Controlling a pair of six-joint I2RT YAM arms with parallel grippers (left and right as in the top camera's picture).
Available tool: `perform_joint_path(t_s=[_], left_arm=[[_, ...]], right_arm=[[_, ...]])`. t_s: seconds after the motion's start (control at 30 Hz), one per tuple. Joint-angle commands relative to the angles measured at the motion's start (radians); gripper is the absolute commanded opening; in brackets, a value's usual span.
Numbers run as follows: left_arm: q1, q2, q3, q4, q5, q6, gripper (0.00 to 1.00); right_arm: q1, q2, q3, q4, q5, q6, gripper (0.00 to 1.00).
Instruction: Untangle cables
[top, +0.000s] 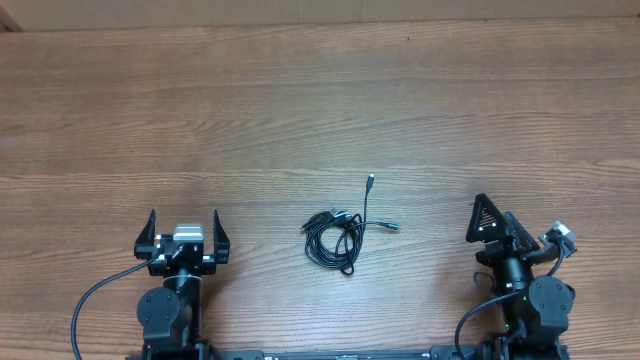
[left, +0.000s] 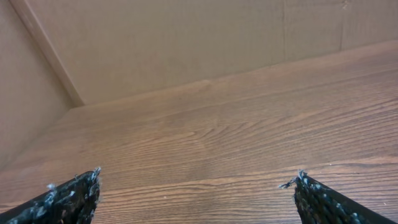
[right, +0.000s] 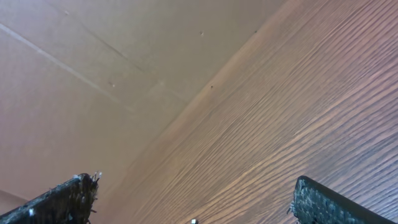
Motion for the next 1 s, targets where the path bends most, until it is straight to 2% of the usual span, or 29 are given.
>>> perform_joint_path(t_s=[0.0, 0.73, 0.9, 0.97], left_arm=[[-0.003, -0.008, -0.004, 0.002, -0.008, 0.015, 1.0], [-0.003, -0.008, -0.004, 0.002, -0.008, 0.015, 1.0], [-0.003, -0.008, -0.004, 0.002, -0.008, 0.015, 1.0], [-0.003, -0.008, -0.004, 0.002, -0.008, 0.015, 1.0]], right_arm=[[0.0, -0.002, 0.009, -0.006, -0.014, 0.015, 1.0], [0.0, -0.002, 0.009, 0.026, 0.068, 0.015, 1.0], [0.0, -0.002, 0.009, 0.053, 0.047, 0.044, 1.0], [0.0, -0.002, 0.009, 0.082, -0.005, -0.006, 1.0]])
